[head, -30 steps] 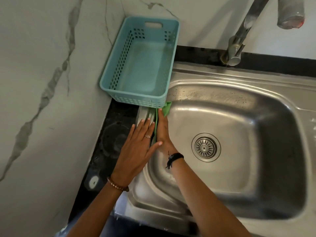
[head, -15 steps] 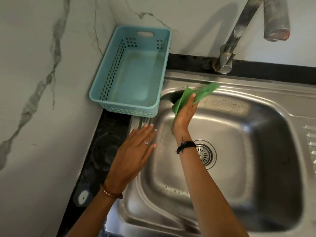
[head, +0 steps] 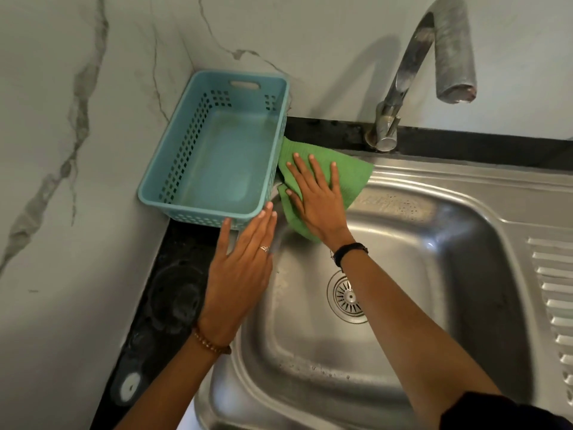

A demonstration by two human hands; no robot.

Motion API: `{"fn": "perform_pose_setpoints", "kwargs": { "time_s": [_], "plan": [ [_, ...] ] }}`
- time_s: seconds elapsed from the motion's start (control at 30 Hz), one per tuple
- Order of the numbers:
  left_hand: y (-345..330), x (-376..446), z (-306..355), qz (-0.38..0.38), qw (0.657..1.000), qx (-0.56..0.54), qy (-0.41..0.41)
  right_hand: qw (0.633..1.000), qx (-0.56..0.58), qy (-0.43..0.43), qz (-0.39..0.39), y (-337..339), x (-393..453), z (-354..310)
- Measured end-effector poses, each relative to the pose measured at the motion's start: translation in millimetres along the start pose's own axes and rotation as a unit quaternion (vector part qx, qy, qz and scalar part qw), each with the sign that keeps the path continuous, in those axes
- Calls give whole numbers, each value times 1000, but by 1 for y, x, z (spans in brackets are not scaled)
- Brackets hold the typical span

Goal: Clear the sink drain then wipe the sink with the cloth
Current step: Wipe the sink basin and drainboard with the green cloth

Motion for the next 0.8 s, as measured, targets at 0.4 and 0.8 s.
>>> {"fn": "perform_pose_setpoints", "kwargs": {
  "time_s": [0.4, 0.8],
  "plan": [
    [-3, -17, 23, -54, 993, -101, -10, 978, -104, -119, -134, 52, -105, 121],
    [10, 22, 89, -86, 977, -187, -62, 978, -105, -69, -165, 53, -107, 109]
  ]
}}
Point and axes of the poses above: each hand's wrist, its own x-axis towards the middle knuckle, its own y-axis out of the back of the hand, z = x × y, the point moved 2 cm from there along x, towards the middle knuckle, and after that the axes turned 9 degrees about y, right-handed, at the moved point
